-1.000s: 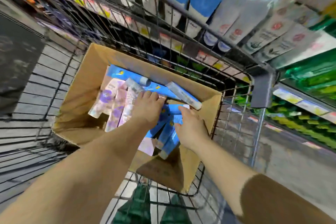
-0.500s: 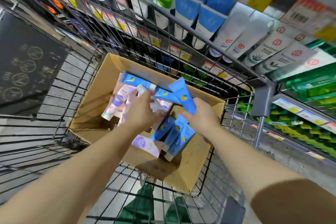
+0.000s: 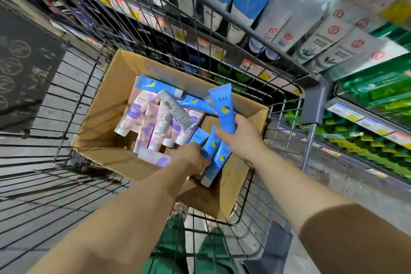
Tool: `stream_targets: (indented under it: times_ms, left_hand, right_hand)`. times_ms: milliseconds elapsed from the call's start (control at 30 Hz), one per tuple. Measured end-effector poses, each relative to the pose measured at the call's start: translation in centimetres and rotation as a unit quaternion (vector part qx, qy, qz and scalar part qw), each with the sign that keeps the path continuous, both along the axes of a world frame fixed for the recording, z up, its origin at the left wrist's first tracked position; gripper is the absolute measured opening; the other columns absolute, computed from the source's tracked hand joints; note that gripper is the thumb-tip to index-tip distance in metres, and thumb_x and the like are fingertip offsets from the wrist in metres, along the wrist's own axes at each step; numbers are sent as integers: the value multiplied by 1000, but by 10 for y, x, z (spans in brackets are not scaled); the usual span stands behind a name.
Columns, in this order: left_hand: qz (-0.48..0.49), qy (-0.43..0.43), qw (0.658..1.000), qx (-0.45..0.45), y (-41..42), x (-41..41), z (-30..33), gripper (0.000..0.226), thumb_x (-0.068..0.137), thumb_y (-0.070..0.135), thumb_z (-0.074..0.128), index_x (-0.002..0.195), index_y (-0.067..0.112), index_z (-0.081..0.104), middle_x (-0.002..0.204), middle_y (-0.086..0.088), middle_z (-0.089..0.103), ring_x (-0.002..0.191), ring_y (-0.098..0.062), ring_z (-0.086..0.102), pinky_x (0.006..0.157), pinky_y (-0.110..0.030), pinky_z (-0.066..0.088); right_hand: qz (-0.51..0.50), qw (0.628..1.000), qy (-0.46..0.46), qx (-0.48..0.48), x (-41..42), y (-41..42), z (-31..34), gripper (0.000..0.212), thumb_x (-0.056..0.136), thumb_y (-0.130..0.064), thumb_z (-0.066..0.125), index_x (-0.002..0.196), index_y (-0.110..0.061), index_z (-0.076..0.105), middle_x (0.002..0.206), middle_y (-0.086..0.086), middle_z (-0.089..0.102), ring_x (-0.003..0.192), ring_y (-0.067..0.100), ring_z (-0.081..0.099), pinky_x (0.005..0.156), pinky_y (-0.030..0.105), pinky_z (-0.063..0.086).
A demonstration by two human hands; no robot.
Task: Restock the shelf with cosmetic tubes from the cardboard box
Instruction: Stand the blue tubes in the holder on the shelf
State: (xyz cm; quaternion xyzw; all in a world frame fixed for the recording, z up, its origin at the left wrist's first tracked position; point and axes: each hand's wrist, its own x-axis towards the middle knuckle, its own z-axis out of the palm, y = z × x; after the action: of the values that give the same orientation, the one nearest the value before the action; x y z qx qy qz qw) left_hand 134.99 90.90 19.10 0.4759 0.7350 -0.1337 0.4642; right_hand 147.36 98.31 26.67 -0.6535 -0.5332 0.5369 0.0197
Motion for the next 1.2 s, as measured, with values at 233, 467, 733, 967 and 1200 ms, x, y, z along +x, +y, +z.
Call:
stream_targets:
  times_ms: [233,467,733,967,1200]
  left_hand:
    - [250,-250,935,31,5,-37,86,14,83,9,74,83,8,59,71,-6,58,54,-7,54,57,-20,45]
    - [216,-392,888,102,49,-22,233,11,89,6,66,94,11,57,76,-4,61,66,-15,58,66,-29,52]
    - [71,-453,854,246,105,108,387,17,88,4,66,101,11,56,90,-9,67,66,-13,61,53,-23,50]
    - [-3,-494,824,277,98,321,463,21,83,3,71,96,18,62,94,-12,69,81,-24,62,77,-44,53]
    - [-83,-534,786,301,80,505,519,22,86,10,70,106,17,65,99,-6,75,91,-24,71,73,-38,58]
  right_hand:
    - [-32,999,31,0,8,-3,65,29,87,-27,69,105,-15,51,97,2,58,81,16,55,57,25,41]
    - [-126,986,105,32,33,4,191,35,85,-24,73,111,-14,53,110,6,64,90,18,63,71,29,50]
    - [-253,928,235,139,168,11,326,18,87,-1,63,97,-13,55,88,6,62,76,17,57,80,39,50]
    - [-290,902,183,264,374,-28,385,20,83,-14,72,96,-20,59,96,2,69,87,18,63,88,47,53]
    - [-304,890,101,326,564,-78,438,30,83,-24,72,110,-21,61,106,9,67,87,19,62,79,34,50]
